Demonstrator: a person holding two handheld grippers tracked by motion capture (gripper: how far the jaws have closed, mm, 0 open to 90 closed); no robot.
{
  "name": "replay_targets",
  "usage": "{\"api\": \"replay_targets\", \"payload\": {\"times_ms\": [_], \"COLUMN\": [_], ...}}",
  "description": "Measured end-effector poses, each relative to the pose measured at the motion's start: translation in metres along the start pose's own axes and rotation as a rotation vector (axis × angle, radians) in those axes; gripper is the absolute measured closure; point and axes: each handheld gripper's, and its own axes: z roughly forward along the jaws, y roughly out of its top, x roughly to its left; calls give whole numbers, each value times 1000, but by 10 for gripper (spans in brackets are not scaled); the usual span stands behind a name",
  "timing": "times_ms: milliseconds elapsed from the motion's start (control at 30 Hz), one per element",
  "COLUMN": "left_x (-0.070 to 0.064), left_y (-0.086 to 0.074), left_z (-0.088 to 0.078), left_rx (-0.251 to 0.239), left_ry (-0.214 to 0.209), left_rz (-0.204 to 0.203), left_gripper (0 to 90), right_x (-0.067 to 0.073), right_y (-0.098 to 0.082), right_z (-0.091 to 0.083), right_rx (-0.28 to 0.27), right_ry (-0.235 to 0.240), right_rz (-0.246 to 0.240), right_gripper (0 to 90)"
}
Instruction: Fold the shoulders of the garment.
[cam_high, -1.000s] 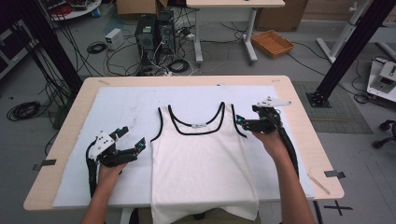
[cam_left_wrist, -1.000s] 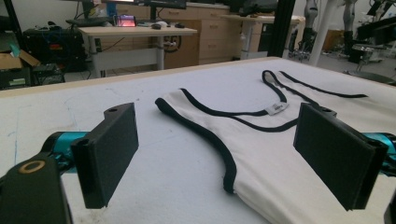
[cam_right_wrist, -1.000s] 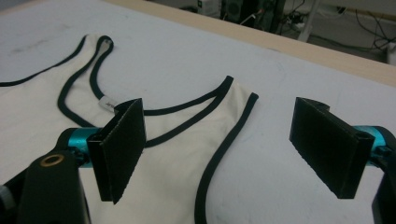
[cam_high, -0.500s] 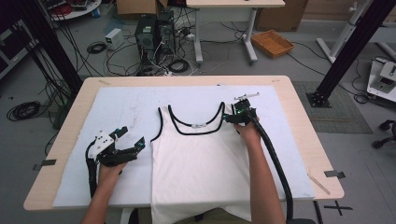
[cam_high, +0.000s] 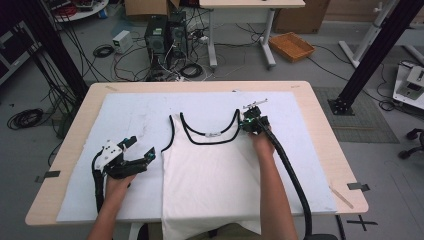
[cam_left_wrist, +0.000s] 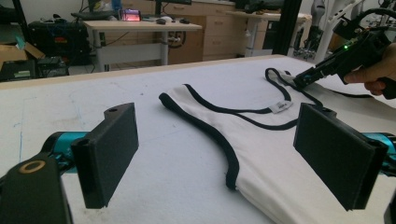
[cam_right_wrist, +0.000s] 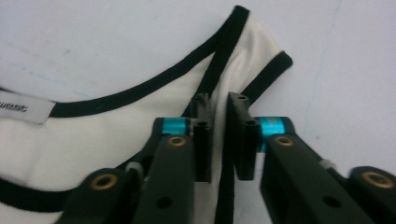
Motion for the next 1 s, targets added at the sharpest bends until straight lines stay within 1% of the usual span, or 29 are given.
{"api": "replay_targets", "payload": {"times_ms": [33, 67, 100, 133, 167, 200, 233, 267, 300, 333, 367, 400, 467, 500, 533, 567, 600, 633, 667, 700, 733, 767, 800, 833, 867, 900, 967, 1000], "left_x": [0, 0, 0, 0, 0, 0, 0, 0, 0, 0, -1, -1, -2, -2, -1, 0, 0, 0, 0, -1, -1, -2, -2, -2, -2, -2, -2, -2], "left_y": [0, 0, 0, 0, 0, 0, 0, 0, 0, 0, 0, 0, 0, 0, 0, 0, 0, 0, 0, 0, 0, 0, 0, 0, 0, 0, 0, 0], "left_z": [0, 0, 0, 0, 0, 0, 0, 0, 0, 0, 0, 0, -1, -1, -2, -3, -3, -4, -4, -4, -4, -4, -4, -4, -4, -4, -4, -3], "left_rx": [0, -3, -1, -1, 0, -1, -1, -1, 1, 1, 0, 3, 12, 16, 19, 15, 11, 9, 11, 11, 13, 15, 15, 15, 15, 14, 15, 15], "left_ry": [0, 1, 0, -1, -3, -3, -3, -2, -2, -2, -3, -4, -4, 2, 4, 5, 9, 13, 11, 12, 12, 11, 9, 9, 9, 10, 10, 9], "left_rz": [0, 0, 3, 3, 4, 4, 3, 2, 4, 4, 3, 4, 4, -7, -12, -21, -31, -39, -36, -30, -23, -18, -15, -14, -15, -18, -16, -15], "left_gripper": [138, 139, 139, 139, 139, 139, 139, 139, 139, 139, 139, 139, 139, 139, 139, 138, 138, 138, 138, 138, 138, 138, 138, 138, 138, 138, 138, 138], "right_x": [0, -3, -3, -5, -6, -6, -6, -6, -6, -6, -6, -6, -5, -1, -1, 5, 5, 12, 12, 13, 15, 15, 17, 17, 18, 21, 22, 22], "right_y": [0, 0, 0, -1, -1, -1, -1, -2, -5, -5, -9, -9, -15, -24, -24, -33, -33, -46, -46, -50, -60, -60, -68, -68, -71, -76, -81, -81], "right_z": [0, -2, -2, -7, -12, -16, -16, -21, -30, -30, -41, -41, -52, -64, -64, -71, -71, -81, -81, -84, -92, -92, -97, -97, -99, -101, -102, -102], "right_rx": [0, -12, -12, -71, -101, -125, -125, -143, -180, -180, -217, -217, -253, -269, -269, -261, -261, -269, -269, -276, -300, -300, -297, -297, -300, -291, -271, -271], "right_ry": [0, 42, 42, 82, 94, 103, 103, 115, 141, 141, 159, 159, 176, 188, 188, 182, 182, 175, 175, 185, 203, 203, 230, 230, 253, 284, 321, 321], "right_rz": [0, 21, 21, 44, 45, 34, 34, 22, -5, -5, -25, -25, -38, -70, -70, -106, -106, -141, -141, -144, -157, -157, -176, -176, -180, -182, -172, -172], "right_gripper": [837, 847, 847, 850, 851, 850, 850, 851, 851, 851, 850, 850, 850, 849, 849, 848, 848, 847, 847, 846, 843, 843, 839, 839, 835, 808, 716, 716]}}
